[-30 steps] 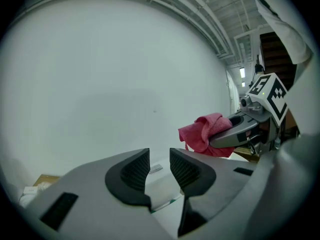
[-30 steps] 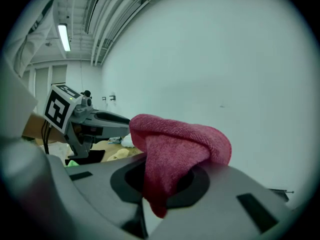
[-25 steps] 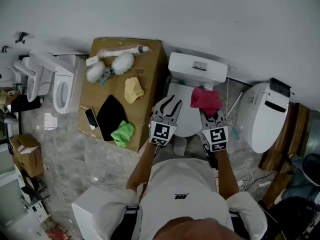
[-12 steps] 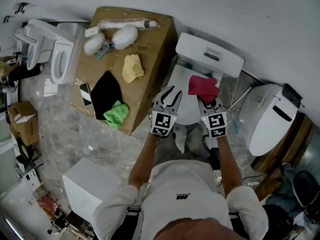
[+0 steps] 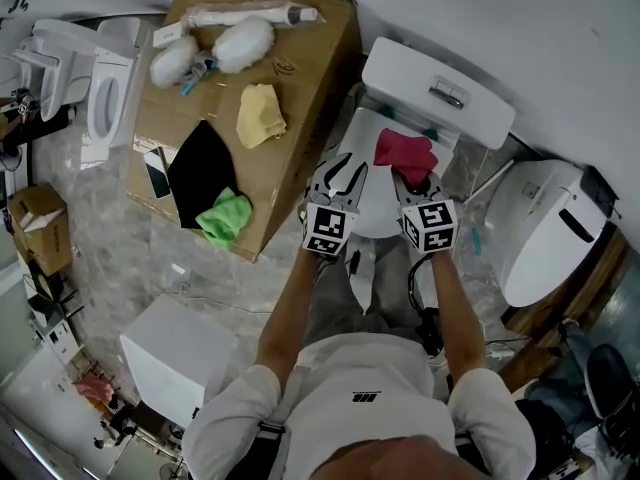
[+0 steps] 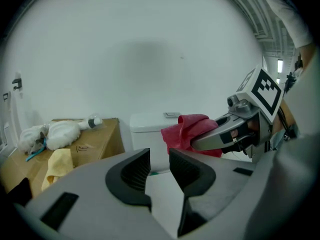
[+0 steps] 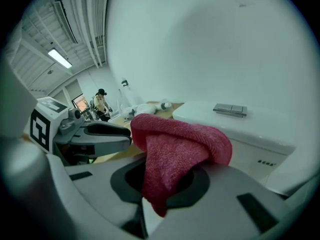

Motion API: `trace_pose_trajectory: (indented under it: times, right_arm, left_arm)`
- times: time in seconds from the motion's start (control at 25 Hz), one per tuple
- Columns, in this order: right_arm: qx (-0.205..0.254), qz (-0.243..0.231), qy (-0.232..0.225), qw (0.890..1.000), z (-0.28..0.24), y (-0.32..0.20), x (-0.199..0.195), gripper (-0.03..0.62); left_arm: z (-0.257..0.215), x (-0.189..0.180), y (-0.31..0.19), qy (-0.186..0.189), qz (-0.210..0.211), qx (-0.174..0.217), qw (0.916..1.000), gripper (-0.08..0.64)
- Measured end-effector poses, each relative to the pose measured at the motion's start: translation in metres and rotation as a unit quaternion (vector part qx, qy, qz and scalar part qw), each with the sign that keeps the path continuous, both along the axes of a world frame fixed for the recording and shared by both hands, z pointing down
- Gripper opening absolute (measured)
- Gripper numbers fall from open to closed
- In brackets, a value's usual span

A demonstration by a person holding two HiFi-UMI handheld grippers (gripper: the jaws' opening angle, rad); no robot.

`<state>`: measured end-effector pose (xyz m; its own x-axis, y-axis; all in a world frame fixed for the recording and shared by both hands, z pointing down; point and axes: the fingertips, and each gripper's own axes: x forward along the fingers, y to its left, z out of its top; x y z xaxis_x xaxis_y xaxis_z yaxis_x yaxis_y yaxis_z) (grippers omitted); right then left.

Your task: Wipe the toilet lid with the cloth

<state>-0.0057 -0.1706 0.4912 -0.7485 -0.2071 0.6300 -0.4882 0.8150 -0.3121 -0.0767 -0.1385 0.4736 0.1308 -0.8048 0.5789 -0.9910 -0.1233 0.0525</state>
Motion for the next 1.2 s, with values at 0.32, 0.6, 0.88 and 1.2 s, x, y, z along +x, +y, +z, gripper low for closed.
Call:
trace_pose_trajectory:
  times: [0.32, 0.6, 0.88, 1.2]
  right_arm:
    - [-0.046, 0.008, -0.005, 0.999, 0.071, -0.008, -0.024, 0.064]
    - [-0.055, 0.01, 0.01, 0.998, 0.125, -0.003, -0.034, 0.064]
    - [-0.082, 0.026, 0.018, 0.996, 0.171, -0.031, -0.05, 0.064]
    - [-0.093, 0.029, 0.027, 0.995, 0.217, -0.04, -0.071, 0.064]
  left_arm:
    - [0.059, -0.016, 0.003, 0.007, -0.007, -0.021, 0.9997, 0.136]
    - [0.103, -0.021, 0.001, 0.014, 0.002, -0.038, 0.9992, 0.135]
    - [0.142, -0.024, 0.0, 0.017, 0.013, -0.054, 0.9983, 0.135]
    - [0.177, -0.03, -0.004, 0.021, 0.023, -0.06, 0.9977, 0.135]
